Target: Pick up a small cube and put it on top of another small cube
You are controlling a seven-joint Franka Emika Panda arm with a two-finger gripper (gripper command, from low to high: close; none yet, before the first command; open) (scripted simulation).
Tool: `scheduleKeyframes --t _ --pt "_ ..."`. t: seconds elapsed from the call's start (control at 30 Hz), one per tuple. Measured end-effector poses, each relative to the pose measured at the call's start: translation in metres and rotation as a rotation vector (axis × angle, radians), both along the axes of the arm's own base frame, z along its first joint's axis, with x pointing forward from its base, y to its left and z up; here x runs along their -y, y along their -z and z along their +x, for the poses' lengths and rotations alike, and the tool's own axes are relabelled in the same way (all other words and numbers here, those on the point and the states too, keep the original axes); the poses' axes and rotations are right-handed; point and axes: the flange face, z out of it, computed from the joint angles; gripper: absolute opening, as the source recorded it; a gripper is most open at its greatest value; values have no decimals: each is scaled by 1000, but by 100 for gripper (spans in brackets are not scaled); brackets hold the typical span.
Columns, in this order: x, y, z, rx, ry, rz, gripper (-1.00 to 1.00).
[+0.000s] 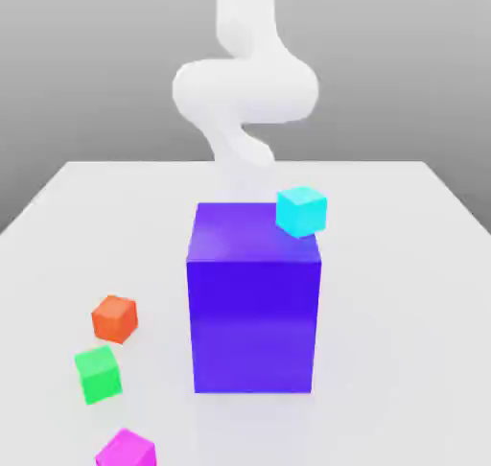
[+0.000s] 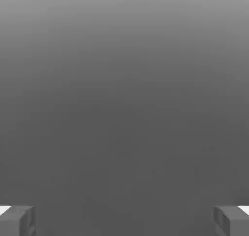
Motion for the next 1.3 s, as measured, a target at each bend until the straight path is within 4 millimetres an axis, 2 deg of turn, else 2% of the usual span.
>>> scheduleKeyframes --t 0.13,0.27,0.4,0.53,0.73,0.93,1.1,1.13,1.3 --pt "16 55 49 -104 55 29 0" --pt "34 116 88 -204 111 56 0" --pt "53 181 117 -303 169 82 0" --pt "72 250 137 -402 230 108 0" --pt "103 359 146 -548 328 144 0" --pt "125 469 132 -695 420 174 0" --pt "129 544 128 -720 437 178 0" --pt "129 551 128 -720 437 178 -100" --pt "129 551 128 -720 437 178 -100"
